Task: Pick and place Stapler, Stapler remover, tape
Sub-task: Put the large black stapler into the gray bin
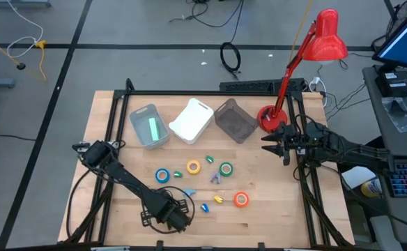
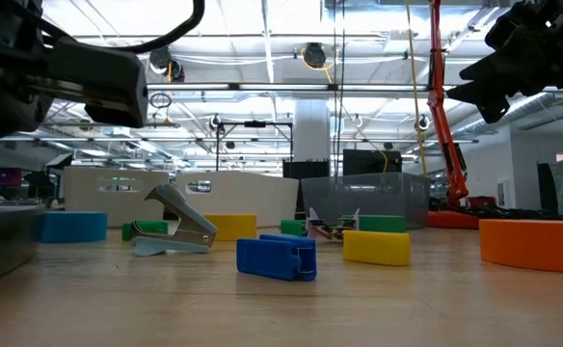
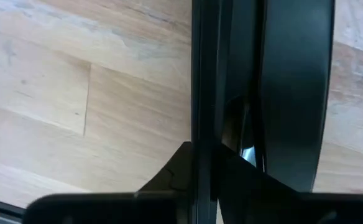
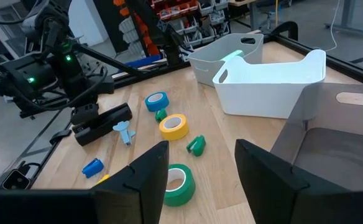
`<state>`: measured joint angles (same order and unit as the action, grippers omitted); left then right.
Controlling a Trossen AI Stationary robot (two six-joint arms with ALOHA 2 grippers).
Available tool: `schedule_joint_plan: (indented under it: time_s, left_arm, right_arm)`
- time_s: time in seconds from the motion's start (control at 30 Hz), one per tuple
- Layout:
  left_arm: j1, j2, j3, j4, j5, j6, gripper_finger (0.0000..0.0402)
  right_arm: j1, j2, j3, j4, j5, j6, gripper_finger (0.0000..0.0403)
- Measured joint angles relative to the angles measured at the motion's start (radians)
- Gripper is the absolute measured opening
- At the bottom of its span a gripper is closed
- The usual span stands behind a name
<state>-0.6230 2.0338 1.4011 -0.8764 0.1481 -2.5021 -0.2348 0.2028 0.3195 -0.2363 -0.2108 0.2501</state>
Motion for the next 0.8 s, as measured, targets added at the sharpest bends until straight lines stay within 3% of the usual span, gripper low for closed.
schedule_joint_plan:
  time_s: [0.37, 0.6, 0.8]
  left_arm:
    - [-0.007, -0.027, -0.006, -0.031, -0.033, 0.021, 0.0039]
    - [-0.033, -0.107, -0.008, -0.037, -0.195, 0.021, 0.0039]
    - [-0.047, -0.206, -0.007, -0.017, -0.358, 0.113, 0.0039]
  right_arm:
    - [0.0, 0.0, 0.0, 0.0, 0.0, 0.0, 0.018]
    - [0.0, 0.0, 0.0, 0.024, -0.001, 0.01, 0.018]
    - [0.0, 0.0, 0.0, 0.166, 0.0, 0.155, 0.018]
